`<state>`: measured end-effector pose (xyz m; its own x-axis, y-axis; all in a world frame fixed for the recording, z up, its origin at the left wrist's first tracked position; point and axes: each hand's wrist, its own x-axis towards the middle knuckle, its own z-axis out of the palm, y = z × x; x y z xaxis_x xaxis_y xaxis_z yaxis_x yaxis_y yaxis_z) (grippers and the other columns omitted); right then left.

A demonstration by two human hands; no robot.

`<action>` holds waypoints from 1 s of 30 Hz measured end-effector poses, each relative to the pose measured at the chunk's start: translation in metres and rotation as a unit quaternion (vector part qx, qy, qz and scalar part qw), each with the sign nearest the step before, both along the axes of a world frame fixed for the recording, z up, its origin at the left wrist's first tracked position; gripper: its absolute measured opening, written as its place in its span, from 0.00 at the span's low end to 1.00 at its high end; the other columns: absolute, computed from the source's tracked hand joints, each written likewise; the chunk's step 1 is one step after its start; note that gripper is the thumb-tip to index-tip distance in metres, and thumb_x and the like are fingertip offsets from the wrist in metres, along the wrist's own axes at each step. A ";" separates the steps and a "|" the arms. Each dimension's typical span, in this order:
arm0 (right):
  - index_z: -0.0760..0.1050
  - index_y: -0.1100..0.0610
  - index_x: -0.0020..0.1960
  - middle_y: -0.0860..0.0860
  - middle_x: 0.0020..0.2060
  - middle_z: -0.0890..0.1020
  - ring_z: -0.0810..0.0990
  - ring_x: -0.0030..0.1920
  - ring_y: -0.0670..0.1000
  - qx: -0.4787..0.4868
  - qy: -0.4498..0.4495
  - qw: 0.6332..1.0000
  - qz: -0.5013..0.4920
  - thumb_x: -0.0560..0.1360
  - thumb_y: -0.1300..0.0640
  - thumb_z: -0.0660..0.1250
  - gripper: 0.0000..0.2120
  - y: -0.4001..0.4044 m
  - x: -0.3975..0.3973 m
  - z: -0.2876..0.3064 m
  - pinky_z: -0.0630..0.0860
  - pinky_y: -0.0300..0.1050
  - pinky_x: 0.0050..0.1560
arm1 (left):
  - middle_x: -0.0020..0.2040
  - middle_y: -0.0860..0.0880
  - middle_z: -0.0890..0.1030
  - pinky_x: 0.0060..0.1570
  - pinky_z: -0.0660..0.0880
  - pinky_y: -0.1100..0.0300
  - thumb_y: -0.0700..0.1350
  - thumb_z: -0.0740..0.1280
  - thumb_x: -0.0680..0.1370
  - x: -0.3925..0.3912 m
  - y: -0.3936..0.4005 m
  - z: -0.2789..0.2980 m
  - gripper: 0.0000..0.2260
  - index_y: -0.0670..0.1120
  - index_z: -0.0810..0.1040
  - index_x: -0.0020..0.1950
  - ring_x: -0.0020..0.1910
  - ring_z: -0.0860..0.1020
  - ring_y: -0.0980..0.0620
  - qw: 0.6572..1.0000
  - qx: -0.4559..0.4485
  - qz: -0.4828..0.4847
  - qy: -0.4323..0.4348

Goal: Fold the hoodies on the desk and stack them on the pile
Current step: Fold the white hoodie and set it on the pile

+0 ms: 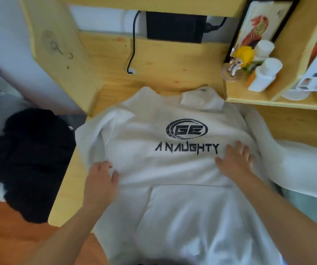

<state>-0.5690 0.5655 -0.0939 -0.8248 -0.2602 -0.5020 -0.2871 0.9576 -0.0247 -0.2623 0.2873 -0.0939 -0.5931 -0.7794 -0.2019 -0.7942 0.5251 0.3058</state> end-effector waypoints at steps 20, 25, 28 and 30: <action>0.52 0.46 0.81 0.57 0.79 0.53 0.52 0.78 0.63 -0.108 0.107 0.985 0.079 0.80 0.35 0.52 0.33 -0.183 0.079 -0.007 0.51 0.67 0.76 | 0.53 0.41 0.67 0.44 0.71 0.45 0.34 0.61 0.80 0.013 -0.136 0.003 0.06 0.39 0.72 0.56 0.42 0.71 0.41 0.988 0.019 0.149 0.041; 0.31 0.40 0.80 0.50 0.80 0.33 0.32 0.79 0.62 -0.050 0.023 0.997 0.063 0.79 0.30 0.43 0.36 -0.208 0.048 -0.036 0.39 0.68 0.77 | 0.57 0.46 0.66 0.49 0.72 0.51 0.39 0.58 0.85 0.038 -0.146 0.032 0.15 0.43 0.74 0.70 0.41 0.72 0.48 0.975 0.013 0.171 0.139; 0.31 0.41 0.80 0.51 0.80 0.32 0.32 0.79 0.62 -0.045 0.027 0.998 0.030 0.78 0.30 0.42 0.37 -0.222 0.016 -0.033 0.38 0.69 0.76 | 0.57 0.49 0.67 0.50 0.71 0.53 0.39 0.60 0.84 0.043 -0.166 0.061 0.15 0.45 0.77 0.70 0.45 0.73 0.48 0.980 -0.050 0.128 0.141; 0.31 0.41 0.80 0.51 0.80 0.33 0.33 0.79 0.62 -0.037 0.024 0.999 0.022 0.78 0.31 0.43 0.36 -0.229 -0.001 -0.029 0.38 0.69 0.76 | 0.56 0.50 0.68 0.49 0.71 0.52 0.40 0.61 0.84 0.041 -0.180 0.081 0.13 0.46 0.79 0.67 0.46 0.73 0.47 0.984 -0.085 0.074 0.140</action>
<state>-0.5696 0.3365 -0.1234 -0.8341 -0.3321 -0.4404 -0.3322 0.9398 -0.0796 -0.2210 0.1077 -0.0133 -0.4837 -0.8701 0.0942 -0.7635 0.4721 0.4407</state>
